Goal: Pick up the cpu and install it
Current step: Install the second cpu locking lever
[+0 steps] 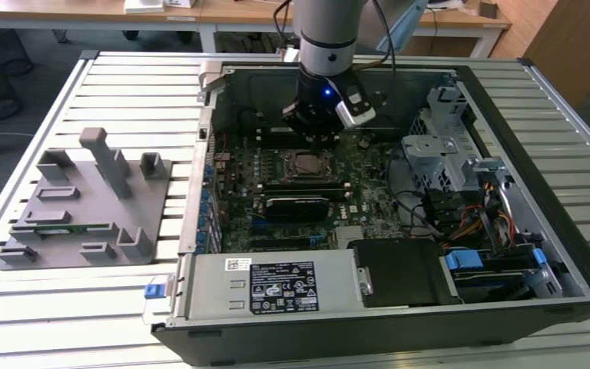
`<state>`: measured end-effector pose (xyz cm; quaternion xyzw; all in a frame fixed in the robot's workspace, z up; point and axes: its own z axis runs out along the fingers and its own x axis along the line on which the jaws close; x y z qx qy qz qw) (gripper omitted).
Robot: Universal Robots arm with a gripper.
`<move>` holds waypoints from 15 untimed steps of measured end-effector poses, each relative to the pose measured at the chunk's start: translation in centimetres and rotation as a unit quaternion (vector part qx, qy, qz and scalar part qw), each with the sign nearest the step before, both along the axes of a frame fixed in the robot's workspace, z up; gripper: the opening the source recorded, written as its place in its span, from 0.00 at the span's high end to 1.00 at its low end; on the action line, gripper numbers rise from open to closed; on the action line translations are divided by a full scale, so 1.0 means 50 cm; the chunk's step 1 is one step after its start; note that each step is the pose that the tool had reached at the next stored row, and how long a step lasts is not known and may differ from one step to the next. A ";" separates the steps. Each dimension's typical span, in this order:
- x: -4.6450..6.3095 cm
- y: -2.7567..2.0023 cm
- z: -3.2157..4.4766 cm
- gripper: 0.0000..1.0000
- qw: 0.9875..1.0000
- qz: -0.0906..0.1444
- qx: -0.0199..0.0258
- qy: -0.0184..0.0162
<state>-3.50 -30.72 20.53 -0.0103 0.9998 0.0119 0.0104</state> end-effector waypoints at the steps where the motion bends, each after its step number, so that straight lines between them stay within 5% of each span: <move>1: 0.000 -0.0008 0.000 0.89 1.000 0.000 0.000 0.000; 15: 0.000 -0.0167 0.000 0.89 1.000 0.000 0.000 0.000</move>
